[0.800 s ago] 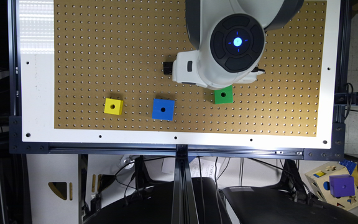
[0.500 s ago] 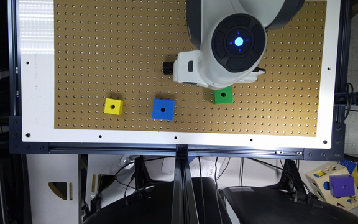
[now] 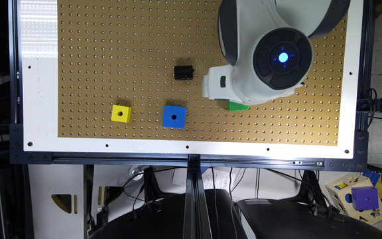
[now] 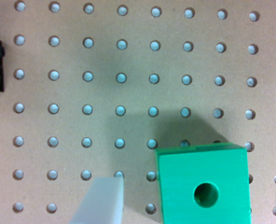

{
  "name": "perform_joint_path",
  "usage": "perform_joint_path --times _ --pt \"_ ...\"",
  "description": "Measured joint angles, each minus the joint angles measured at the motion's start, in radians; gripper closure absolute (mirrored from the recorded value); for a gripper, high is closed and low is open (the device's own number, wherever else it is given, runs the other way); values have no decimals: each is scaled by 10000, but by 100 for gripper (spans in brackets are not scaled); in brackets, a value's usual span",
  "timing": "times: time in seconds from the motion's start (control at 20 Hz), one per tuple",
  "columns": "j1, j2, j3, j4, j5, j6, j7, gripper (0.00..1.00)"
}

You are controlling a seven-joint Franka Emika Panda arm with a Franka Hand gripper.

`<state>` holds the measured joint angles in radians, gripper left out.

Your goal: Pick up green block.

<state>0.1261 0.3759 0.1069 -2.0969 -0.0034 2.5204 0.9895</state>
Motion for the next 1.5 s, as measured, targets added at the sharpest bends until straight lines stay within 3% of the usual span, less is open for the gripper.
perform_joint_path --times 0.35,0.5,0.75,0.95,1.4,1.5 --pt "-6 153 0 20 0 14 0 0" --pt "-6 630 -2 71 -9 387 0 0" --pt "59 1138 31 663 -9 461 7 0" --pt "217 1363 90 996 -9 452 130 0" --pt "227 1425 91 1019 -9 454 134 0" --pt "227 1852 89 1030 -14 722 134 0"
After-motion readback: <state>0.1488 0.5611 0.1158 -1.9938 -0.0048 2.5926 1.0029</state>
